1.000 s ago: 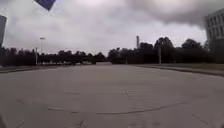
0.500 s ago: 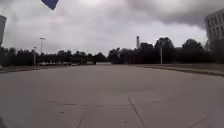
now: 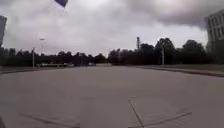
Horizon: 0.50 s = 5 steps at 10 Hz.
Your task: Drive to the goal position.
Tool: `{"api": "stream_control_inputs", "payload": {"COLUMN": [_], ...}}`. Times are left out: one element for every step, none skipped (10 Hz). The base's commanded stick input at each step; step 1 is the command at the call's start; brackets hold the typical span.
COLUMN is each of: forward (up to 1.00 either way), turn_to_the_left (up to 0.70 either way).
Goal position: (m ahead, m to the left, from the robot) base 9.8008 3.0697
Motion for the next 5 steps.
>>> {"api": "stream_control_inputs", "payload": {"forward": [1.00,1.00,1.00,1.00,1.00], "turn_to_the_left": [-0.04,-0.04,-0.04,-0.04,-0.04]}}
